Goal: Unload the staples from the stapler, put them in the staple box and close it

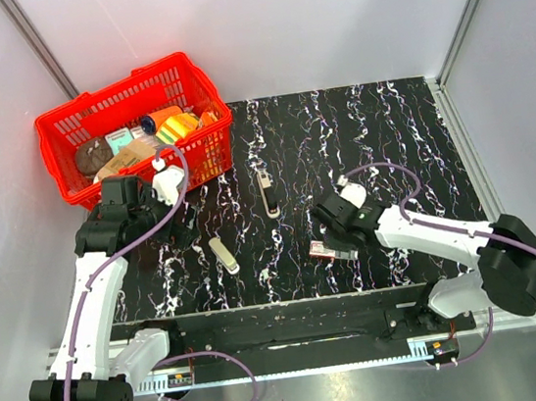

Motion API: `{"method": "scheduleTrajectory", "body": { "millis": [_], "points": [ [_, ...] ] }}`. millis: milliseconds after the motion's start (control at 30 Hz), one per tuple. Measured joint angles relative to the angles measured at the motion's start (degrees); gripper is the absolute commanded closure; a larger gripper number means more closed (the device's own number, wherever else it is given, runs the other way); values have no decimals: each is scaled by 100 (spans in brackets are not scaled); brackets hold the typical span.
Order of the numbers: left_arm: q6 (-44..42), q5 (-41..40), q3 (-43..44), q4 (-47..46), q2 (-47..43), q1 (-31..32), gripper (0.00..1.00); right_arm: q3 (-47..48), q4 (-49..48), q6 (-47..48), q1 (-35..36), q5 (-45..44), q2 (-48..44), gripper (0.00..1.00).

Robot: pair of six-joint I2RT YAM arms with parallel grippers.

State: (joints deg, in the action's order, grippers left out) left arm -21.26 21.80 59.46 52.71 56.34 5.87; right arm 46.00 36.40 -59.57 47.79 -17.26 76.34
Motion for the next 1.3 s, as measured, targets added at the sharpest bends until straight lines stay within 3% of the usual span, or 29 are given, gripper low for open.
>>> {"method": "scheduleTrajectory", "body": {
  "millis": [67,167,433,633,1033,1300],
  "points": [
    [-2,0,-9,-2,0,0,1,256,-109,118,149,20,96,63],
    [-26,2,-79,-28,-11,0,1,758,-319,358,522,-4,529,55],
    [-109,-9,-188,-9,-9,0,1,1886,-944,946,1513,33,2238,50],
    [-149,-28,-197,-13,-20,0,1,2181,-953,1010,1792,4,2820,48],
    [-184,-61,-267,-9,-162,0,1,2776,-710,1023,2118,-243,3429,59],
    [-190,-63,-267,-9,-162,0,1,3071,-317,1034,2297,-516,3668,78]
  ]
}}
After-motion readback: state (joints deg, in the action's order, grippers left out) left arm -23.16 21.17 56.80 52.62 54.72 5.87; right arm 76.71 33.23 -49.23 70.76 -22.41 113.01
